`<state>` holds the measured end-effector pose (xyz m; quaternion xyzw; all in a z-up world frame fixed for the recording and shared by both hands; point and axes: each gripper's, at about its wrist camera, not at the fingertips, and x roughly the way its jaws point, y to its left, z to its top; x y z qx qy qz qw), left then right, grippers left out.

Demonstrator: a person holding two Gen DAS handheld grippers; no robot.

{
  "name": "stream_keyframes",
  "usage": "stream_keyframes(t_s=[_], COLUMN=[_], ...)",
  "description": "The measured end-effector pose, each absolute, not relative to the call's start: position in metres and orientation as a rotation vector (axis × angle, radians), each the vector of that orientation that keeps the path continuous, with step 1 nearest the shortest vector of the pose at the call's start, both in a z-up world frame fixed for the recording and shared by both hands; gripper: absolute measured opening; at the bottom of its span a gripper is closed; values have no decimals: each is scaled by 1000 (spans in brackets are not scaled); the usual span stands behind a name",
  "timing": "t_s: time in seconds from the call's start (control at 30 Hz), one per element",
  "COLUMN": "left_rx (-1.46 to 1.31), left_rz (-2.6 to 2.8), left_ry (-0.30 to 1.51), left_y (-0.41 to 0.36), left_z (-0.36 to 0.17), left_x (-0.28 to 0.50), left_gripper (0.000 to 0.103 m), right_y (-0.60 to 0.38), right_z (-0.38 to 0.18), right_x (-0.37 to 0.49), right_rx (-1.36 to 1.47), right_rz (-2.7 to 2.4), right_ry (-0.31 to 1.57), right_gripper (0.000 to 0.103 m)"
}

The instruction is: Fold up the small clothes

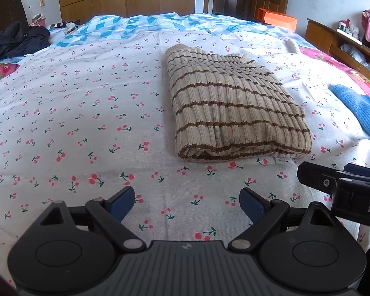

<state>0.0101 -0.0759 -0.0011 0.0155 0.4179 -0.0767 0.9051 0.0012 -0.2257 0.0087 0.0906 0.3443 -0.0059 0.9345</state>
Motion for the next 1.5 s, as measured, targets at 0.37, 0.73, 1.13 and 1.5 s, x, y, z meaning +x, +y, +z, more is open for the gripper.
stream_keyframes(t_s=[0.37, 0.73, 1.13, 1.5], left_rx=[25, 13, -4, 11], left_rz=[-169, -153, -126, -108], left_ry=[883, 914, 954, 991], left_y=[-77, -73, -69, -70], left_z=[3, 6, 8, 12], left_x=[5, 5, 10, 17], left_gripper=[97, 97, 97, 97], right_y=[-228, -230, -230, -235], right_z=[11, 12, 11, 9], right_x=[-3, -3, -2, 2], right_rx=[198, 224, 249, 289], right_rz=[-21, -45, -42, -35], right_ry=[726, 752, 787, 809], right_gripper=[94, 96, 96, 96])
